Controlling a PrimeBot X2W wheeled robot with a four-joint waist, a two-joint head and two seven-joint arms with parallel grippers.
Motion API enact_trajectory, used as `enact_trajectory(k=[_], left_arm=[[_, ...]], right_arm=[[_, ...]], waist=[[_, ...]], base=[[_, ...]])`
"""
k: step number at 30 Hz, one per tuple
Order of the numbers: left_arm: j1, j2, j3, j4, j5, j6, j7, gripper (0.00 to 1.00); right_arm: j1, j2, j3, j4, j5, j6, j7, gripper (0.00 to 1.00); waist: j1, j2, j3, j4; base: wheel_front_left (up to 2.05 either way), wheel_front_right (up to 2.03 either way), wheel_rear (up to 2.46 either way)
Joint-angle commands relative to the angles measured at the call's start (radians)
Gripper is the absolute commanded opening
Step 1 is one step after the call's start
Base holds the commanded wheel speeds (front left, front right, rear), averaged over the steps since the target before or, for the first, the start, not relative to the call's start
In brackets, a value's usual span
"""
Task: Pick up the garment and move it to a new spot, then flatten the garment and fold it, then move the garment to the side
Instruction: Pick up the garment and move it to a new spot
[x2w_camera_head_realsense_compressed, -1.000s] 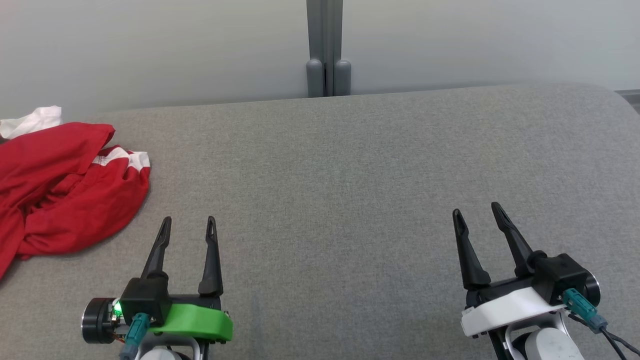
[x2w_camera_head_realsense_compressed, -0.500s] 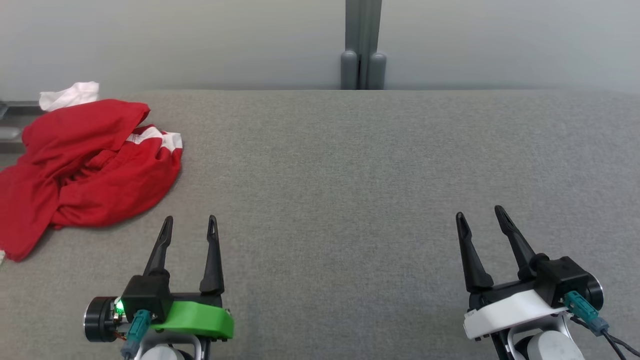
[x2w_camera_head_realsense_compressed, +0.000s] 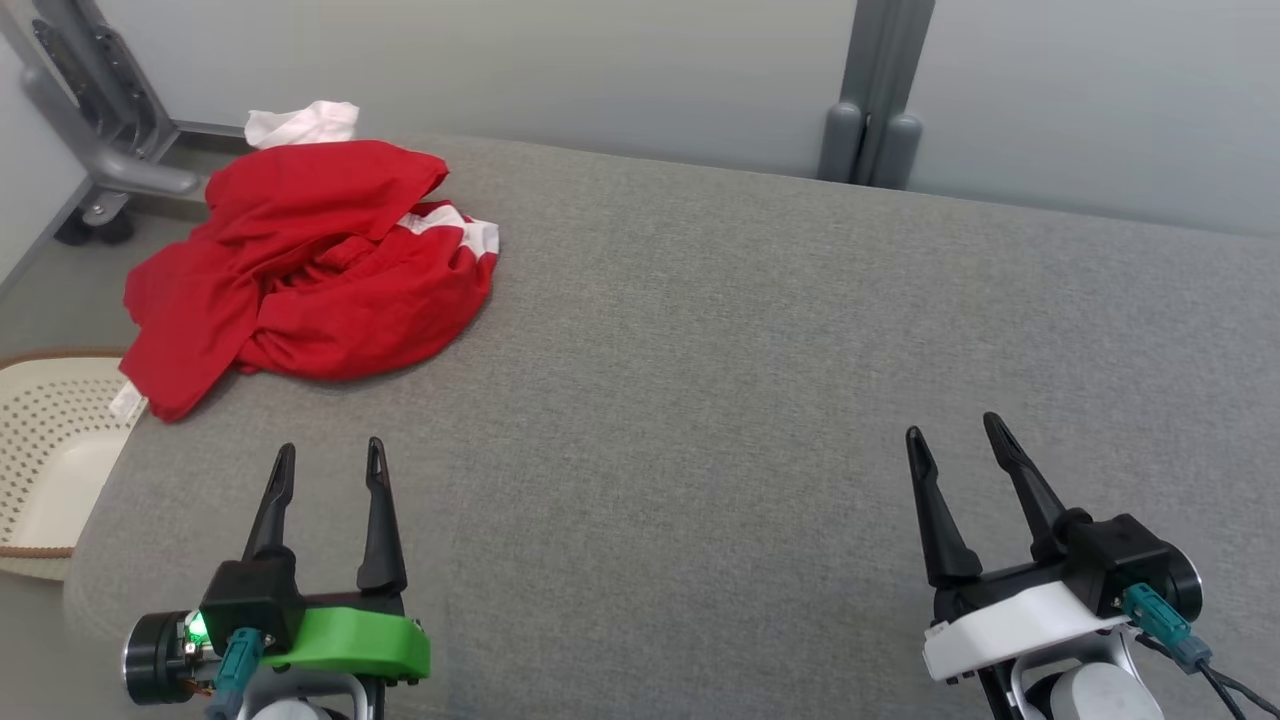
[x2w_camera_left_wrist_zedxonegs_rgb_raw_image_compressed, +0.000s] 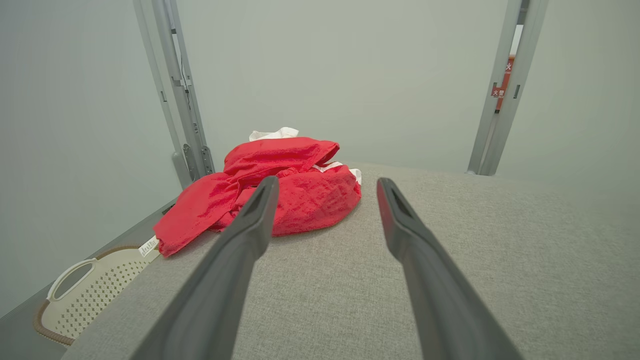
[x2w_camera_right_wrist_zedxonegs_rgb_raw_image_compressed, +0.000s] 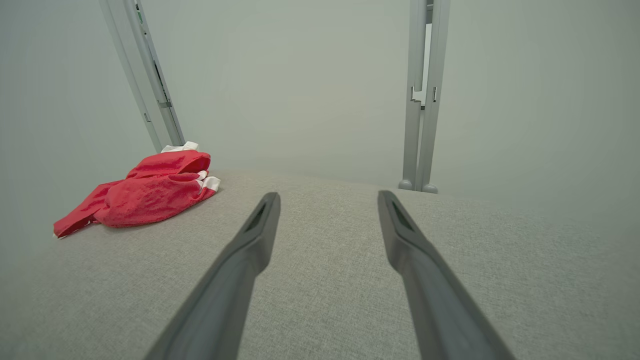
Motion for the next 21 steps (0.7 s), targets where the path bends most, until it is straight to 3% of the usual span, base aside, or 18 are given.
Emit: enact_trajectory(k=[1,12,21], left_arm=[[0.012,0.005,0.007,-0.005,0.002,0.003,0.0,1.0],[0.029,0.005,0.021,-0.021,-0.001,0.011,0.0,1.0],[0.011,0.005,0.053,-0.018,0.029,0.009,0.0,1.0]], right_arm=[[0.012,-0.002,0.002,0.0,-0.005,0.0,-0.003,1.0],[0.006,-0.002,0.006,-0.006,-0.01,0.0,-0.003,1.0],[-0.007,-0.002,0.023,-0.012,-0.025,0.0,-0.003,1.0]], waist=[[-0.0001,0.0,0.0,0.052],[-0.0001,0.0,0.016,0.142],[-0.0001,0.0,0.044,0.144]], base=[[0.0,0.0,0.0],[0.0,0.0,0.0],[0.0,0.0,0.0]])
